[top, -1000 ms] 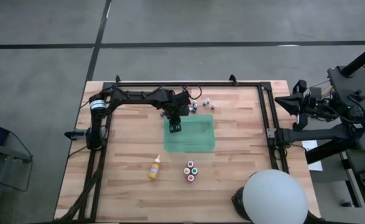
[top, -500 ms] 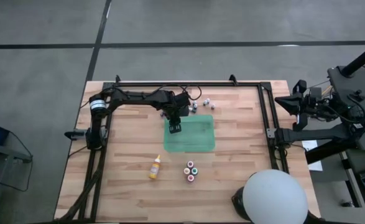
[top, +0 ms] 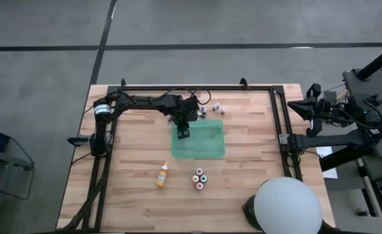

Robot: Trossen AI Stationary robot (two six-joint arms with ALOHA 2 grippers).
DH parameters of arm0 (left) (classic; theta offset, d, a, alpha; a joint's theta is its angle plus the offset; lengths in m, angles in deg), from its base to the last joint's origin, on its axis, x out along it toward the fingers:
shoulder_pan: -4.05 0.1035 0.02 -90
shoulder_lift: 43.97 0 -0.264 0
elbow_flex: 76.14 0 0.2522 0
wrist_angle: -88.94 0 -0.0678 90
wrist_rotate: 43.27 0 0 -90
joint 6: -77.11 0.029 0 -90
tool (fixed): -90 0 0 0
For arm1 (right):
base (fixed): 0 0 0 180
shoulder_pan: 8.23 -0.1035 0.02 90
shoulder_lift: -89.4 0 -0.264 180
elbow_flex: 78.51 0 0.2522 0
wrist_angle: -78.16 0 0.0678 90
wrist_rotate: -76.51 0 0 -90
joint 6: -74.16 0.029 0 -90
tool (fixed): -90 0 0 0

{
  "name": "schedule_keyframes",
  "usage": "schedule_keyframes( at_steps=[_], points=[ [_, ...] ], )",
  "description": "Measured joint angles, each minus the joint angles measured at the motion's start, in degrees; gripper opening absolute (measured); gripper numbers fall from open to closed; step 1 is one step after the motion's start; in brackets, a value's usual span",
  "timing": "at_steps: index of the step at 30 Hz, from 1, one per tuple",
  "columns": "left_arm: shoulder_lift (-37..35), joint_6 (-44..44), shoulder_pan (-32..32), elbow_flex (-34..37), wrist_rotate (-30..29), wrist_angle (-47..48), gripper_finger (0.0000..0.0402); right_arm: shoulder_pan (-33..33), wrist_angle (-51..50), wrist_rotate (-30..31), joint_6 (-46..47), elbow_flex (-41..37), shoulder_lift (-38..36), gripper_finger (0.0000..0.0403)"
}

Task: Pick & Place food coloring
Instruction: Put the green food coloring bottle into the green container

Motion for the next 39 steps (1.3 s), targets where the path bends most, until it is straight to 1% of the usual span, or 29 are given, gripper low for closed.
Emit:
schedule_keyframes(
  at_steps=[15,26,39],
  points=[
    [0.04,0.39,-1.08,0.02,0.04,0.00,0.0039,0.00,0.00,0.00,-0.07,0.00,0.00,0.0009],
    [0.05,1.46,-1.47,1.04,-2.01,-0.57,0.0039,0.00,0.02,-0.01,-0.04,0.00,-0.01,0.0009],
    [0.09,1.77,-1.68,1.84,-2.02,-1.49,0.0039,0.00,0.01,0.00,-0.07,0.01,-0.01,0.0009]
  ],
)
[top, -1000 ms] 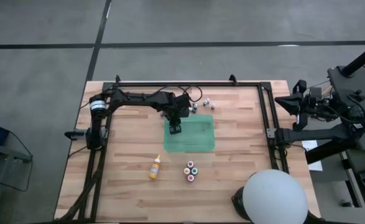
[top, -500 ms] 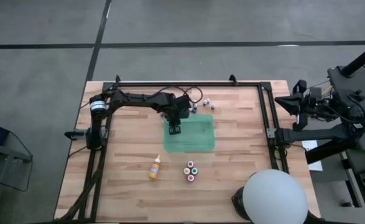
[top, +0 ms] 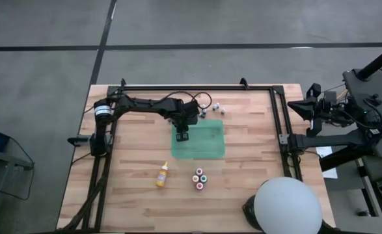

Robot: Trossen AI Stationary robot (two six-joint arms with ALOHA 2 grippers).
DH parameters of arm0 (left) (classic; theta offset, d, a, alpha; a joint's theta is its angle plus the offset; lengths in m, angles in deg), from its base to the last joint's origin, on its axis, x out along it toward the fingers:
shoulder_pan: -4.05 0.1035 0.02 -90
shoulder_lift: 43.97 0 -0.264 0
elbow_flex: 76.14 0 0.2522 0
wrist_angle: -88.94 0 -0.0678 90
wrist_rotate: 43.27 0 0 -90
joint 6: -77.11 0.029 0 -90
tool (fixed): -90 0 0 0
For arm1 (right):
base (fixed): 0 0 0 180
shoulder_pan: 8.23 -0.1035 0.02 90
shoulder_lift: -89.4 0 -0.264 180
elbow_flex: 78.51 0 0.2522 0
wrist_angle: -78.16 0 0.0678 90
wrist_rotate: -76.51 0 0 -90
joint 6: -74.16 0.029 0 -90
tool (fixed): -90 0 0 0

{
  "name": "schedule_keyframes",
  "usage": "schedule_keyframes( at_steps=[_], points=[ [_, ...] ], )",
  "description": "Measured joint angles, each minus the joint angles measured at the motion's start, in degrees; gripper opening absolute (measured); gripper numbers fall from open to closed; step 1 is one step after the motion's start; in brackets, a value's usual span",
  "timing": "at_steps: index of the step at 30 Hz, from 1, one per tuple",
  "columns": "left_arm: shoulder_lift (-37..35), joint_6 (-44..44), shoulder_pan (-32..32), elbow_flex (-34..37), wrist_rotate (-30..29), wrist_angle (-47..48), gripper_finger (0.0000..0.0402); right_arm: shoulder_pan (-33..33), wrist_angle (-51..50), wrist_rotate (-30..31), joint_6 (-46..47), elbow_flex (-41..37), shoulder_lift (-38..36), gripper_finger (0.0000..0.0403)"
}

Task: Pick & Place food coloring
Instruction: Put the green food coloring bottle into the green container, then put the big yellow food coloring bottle into the green container

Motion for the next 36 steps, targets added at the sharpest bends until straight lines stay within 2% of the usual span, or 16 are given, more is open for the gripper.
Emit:
schedule_keyframes(
  at_steps=[8,18,36],
  points=[
    [0.00,0.37,0.02,0.00,0.00,0.02,0.0040,0.00,-0.01,0.00,0.08,0.00,0.00,0.0009],
    [0.00,0.24,0.02,0.00,0.01,0.04,0.0079,0.00,-0.01,0.00,0.00,0.01,-0.01,0.0009],
    [0.00,-0.05,0.07,-1.54,0.02,1.95,0.0083,0.00,-0.01,-0.02,0.04,-0.01,0.00,0.0009]
  ],
)
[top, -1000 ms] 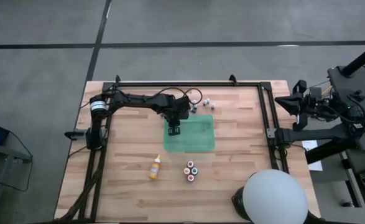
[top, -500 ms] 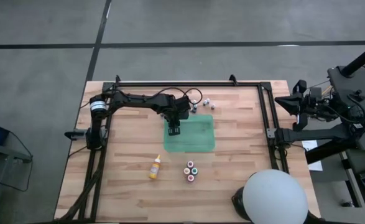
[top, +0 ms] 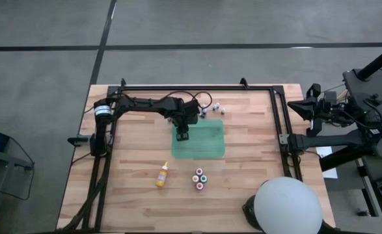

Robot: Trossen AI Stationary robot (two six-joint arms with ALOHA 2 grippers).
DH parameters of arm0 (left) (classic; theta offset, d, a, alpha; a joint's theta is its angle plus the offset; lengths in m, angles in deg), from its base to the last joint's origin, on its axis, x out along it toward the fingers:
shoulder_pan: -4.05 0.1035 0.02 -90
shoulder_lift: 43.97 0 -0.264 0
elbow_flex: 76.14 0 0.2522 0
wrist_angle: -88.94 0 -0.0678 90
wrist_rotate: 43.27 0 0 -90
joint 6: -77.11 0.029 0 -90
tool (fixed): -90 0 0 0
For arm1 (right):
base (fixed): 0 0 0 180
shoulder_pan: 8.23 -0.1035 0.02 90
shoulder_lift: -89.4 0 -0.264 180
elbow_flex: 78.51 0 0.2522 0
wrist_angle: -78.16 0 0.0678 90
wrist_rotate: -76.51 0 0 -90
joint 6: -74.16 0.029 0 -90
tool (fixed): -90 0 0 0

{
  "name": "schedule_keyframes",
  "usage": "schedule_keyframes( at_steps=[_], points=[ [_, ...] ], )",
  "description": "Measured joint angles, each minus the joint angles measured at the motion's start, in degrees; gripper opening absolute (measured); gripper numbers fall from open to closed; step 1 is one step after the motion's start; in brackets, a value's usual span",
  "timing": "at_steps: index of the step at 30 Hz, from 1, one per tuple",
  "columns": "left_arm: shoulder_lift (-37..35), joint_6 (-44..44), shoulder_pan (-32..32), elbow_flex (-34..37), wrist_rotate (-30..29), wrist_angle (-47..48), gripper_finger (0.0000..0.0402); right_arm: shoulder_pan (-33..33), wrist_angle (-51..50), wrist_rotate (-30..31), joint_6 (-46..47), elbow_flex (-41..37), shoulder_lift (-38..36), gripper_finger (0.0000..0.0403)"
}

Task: Pick & Place food coloring
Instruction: Put the big yellow food coloring bottle into the green container

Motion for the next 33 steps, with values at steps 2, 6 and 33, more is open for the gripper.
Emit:
schedule_keyframes(
  at_steps=[2,6,33],
  points=[
    [0.00,-0.01,0.00,-0.79,0.02,0.97,0.0083,0.00,0.00,0.02,-0.03,0.02,0.00,0.0009],
    [0.00,0.00,-0.02,-1.85,0.02,2.48,0.0083,0.00,0.02,0.00,-0.04,0.00,0.01,0.0009],
    [-0.09,2.21,0.42,-11.57,0.74,5.64,0.0013,0.00,0.02,0.02,0.08,0.00,0.01,0.0009]
  ],
)
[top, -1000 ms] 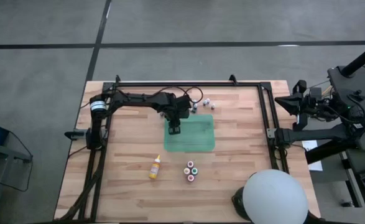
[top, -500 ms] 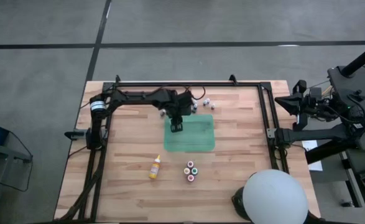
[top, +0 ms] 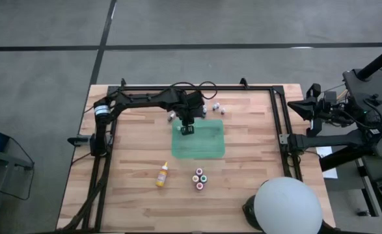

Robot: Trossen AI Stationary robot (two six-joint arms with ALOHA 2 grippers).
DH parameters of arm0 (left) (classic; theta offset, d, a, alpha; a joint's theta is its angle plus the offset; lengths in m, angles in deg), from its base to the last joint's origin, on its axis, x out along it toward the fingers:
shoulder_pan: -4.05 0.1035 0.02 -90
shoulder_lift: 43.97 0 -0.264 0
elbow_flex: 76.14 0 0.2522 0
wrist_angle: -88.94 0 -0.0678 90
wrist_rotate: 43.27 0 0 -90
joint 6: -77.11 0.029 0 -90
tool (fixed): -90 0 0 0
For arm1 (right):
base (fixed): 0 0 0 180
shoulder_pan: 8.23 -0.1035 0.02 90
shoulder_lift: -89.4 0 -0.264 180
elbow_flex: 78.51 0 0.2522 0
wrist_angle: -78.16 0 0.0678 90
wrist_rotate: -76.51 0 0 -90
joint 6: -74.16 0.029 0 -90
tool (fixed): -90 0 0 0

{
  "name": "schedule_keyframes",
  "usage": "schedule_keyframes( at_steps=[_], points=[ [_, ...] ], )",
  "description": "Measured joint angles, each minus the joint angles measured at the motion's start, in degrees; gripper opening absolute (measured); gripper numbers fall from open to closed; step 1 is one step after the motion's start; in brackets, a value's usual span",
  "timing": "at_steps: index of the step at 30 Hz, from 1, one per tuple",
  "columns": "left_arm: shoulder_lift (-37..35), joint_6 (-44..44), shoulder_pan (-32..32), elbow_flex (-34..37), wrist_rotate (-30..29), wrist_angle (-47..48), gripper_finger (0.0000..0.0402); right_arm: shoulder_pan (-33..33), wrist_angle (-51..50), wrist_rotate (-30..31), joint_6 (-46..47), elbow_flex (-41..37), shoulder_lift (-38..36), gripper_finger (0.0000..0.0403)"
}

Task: Pick & Place food coloring
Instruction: Put the big yellow food coloring bottle into the green container

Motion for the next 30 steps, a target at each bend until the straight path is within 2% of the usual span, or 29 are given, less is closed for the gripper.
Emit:
schedule_keyframes(
  at_steps=[12,30],
  points=[
    [0.00,1.98,1.53,-1.46,1.42,-0.22,0.0000,0.00,-0.02,-0.01,-0.10,0.02,-0.02,0.0009],
    [-0.02,2.92,8.23,-8.31,1.17,-5.53,0.0000,0.00,0.00,-0.02,-0.12,0.00,-0.01,0.0009]
  ],
)
